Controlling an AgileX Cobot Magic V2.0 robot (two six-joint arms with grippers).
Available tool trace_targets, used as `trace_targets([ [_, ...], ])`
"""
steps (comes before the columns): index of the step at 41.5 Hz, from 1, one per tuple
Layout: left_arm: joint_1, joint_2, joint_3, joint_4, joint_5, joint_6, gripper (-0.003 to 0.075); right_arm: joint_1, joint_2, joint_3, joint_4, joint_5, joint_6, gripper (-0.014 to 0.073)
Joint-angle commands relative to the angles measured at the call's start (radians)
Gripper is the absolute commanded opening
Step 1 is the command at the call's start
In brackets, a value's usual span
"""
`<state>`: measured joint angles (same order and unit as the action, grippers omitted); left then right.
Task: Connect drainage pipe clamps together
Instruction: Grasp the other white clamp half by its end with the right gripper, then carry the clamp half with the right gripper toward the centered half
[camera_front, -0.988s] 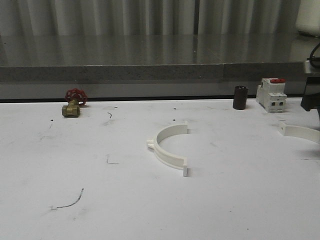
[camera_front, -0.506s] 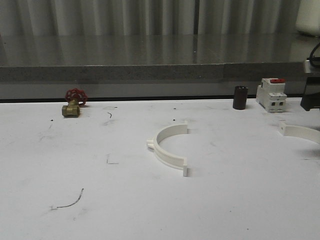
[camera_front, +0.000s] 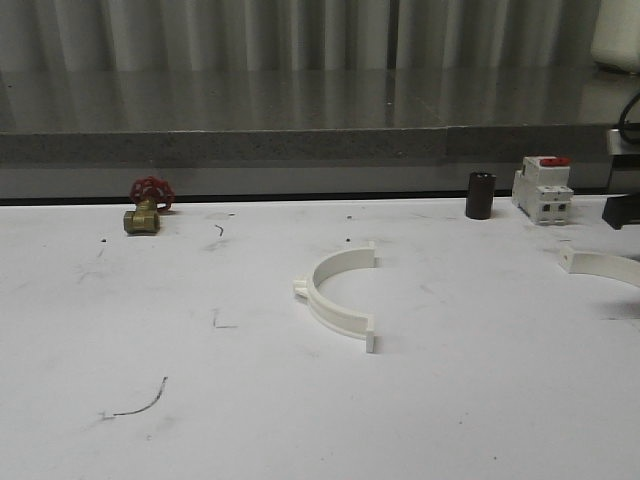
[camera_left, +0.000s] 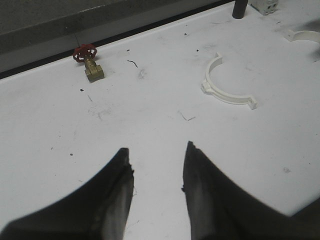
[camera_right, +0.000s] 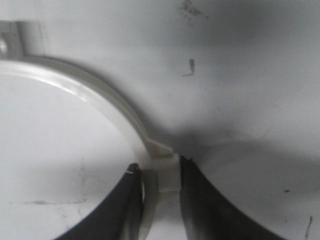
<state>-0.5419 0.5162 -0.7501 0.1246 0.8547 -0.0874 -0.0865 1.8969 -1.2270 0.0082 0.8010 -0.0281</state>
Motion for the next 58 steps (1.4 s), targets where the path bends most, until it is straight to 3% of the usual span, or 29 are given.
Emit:
trace_targets([
  [1,0.001,0.006,-0.024,-0.002,-0.066,-0.003,0.0238,0.0,-0.046,-0.027,-0.001,-0.007,-0.012,0.0189],
  [19,0.001,0.006,-0.024,-0.002,-0.066,-0.003,0.0238,0.078,-0.138,-0.027,0.066,0.013,0.023,0.0189],
  [40,0.001,0.006,-0.024,-0.002,-0.066,-0.003,0.0238,0.352,-0.133,-0.162,0.049,0.122,0.349,0.0189],
  [49,0.001,0.006,-0.024,-0.002,-0.066,-0.003,0.0238,0.447,-0.08,-0.247,-0.069,0.203,0.502,0.0189],
  [58,0.001,0.006,-0.024,-0.002,-0.066,-0.003,0.0238,0.464,-0.049,-0.266,-0.164,0.208,0.658,0.0189],
])
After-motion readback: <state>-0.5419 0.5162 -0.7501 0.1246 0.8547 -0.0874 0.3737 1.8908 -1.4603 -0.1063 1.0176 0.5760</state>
